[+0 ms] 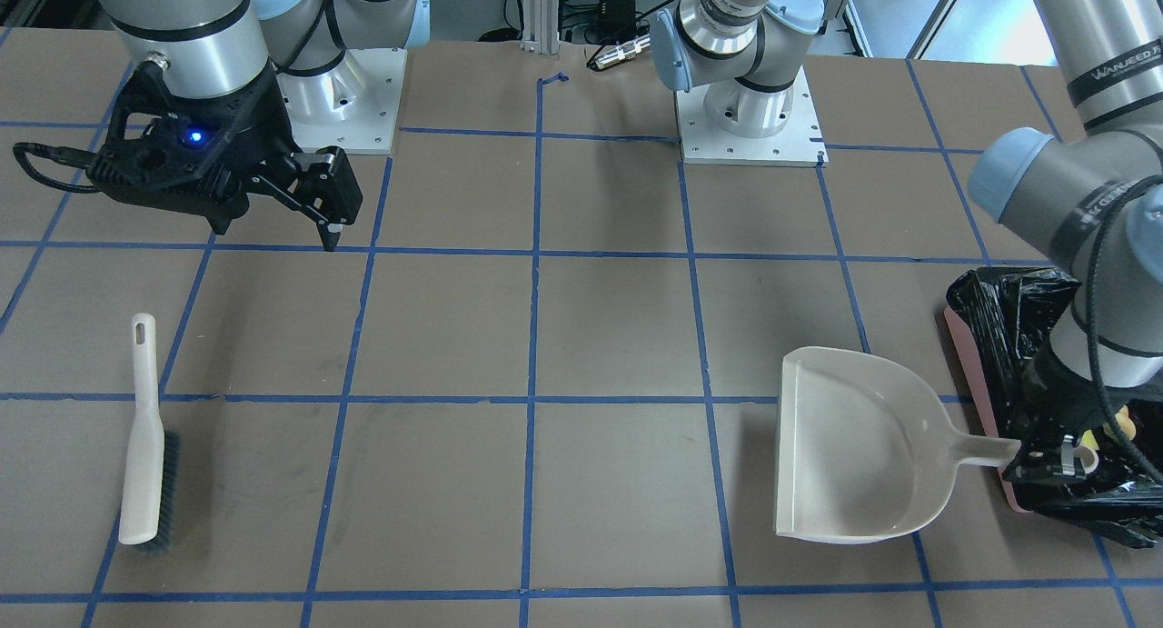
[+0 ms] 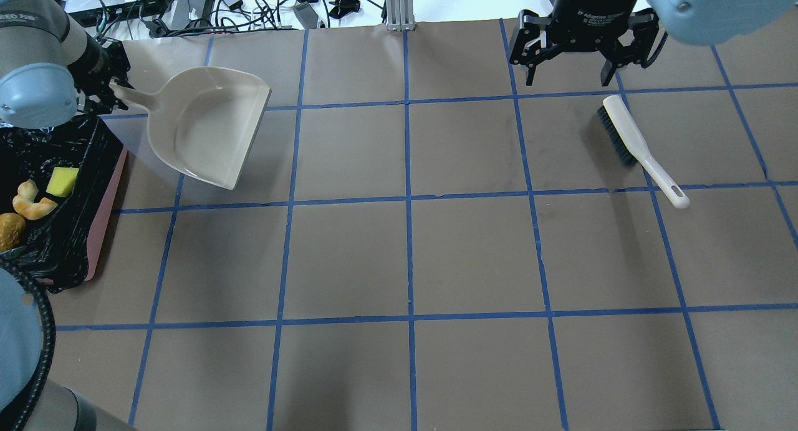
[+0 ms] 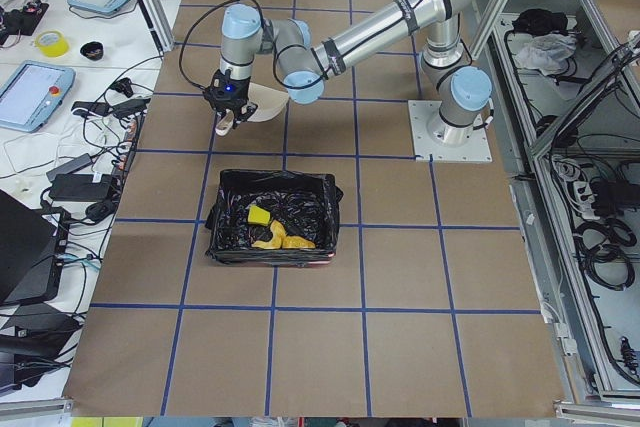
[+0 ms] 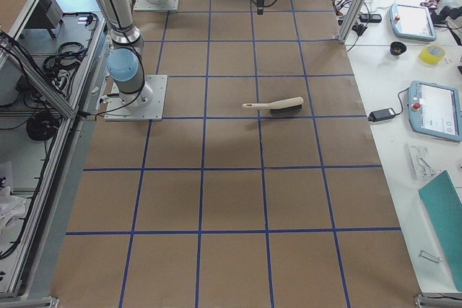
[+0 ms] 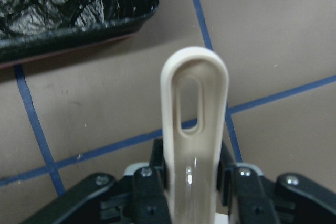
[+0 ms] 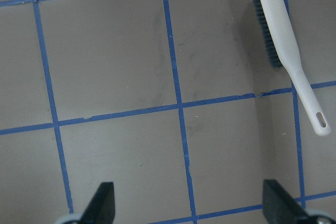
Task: Sweep and dump trash into bin
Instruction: 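Bring the empty dustpan back down onto the table with the left gripper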
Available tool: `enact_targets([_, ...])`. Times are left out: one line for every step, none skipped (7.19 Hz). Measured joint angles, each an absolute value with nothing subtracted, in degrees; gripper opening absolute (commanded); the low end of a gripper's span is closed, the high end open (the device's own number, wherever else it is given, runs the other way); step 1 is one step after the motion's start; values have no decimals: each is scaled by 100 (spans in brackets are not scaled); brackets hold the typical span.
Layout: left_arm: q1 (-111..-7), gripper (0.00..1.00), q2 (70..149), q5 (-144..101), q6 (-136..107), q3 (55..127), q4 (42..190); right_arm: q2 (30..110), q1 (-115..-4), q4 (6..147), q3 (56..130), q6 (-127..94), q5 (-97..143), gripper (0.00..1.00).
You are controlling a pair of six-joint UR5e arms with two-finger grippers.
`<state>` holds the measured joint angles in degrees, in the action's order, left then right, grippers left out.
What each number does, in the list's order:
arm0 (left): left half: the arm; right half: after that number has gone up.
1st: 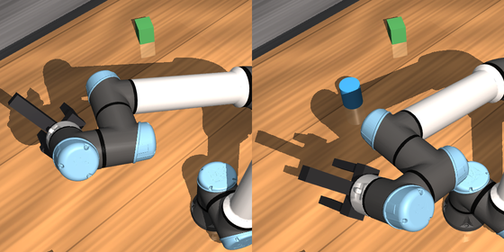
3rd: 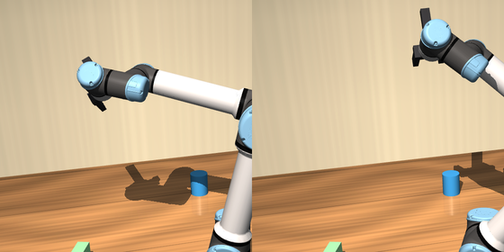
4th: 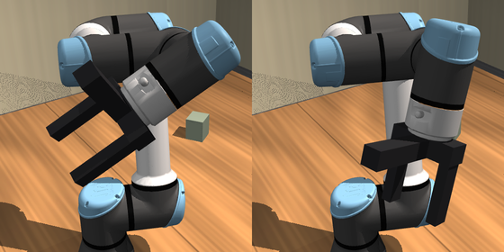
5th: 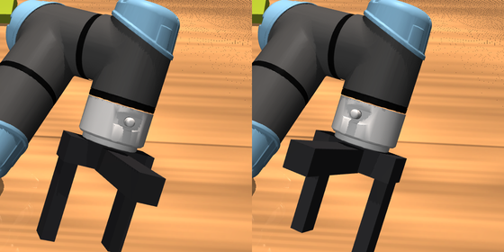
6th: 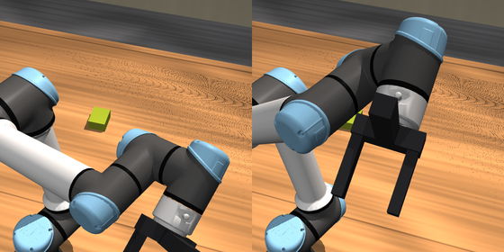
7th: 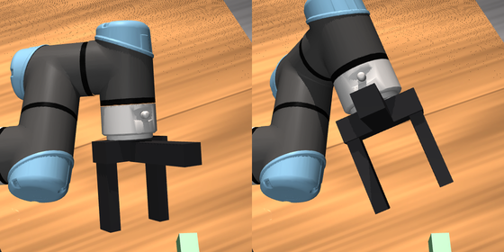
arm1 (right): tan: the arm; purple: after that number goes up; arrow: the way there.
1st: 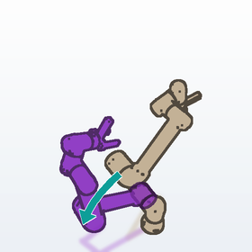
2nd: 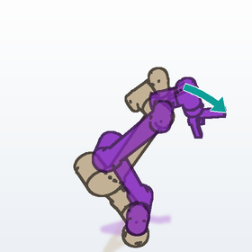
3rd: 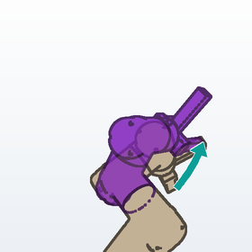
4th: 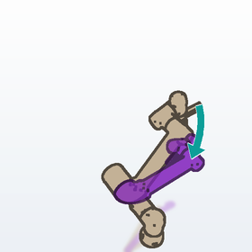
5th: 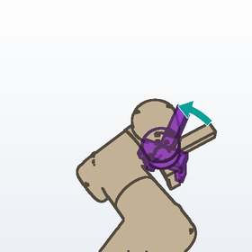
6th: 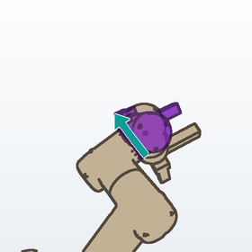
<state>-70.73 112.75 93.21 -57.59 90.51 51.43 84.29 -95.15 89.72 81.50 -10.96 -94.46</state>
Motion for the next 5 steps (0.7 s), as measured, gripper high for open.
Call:
enact_targets([-7265,0,11447,9350,-6214,9032,5122,8451,-9539,8860,8228,-857,-9426,100])
enact_targets([-7440,0,11618,9370,-6540,8991,5095,8383,-9556,8913,8320,-690,-9410,100])
enact_targets([-7544,0,11780,9370,-6776,8931,5080,8285,-9562,9081,8392,-629,-9399,100])
enact_targets([-7643,0,11931,9366,-7078,8872,5075,8235,-9572,9211,8427,-597,-9390,100])
enact_targets([-7742,0,12044,9372,-7366,8843,5072,8317,-9577,9258,8442,-573,-9389,100])
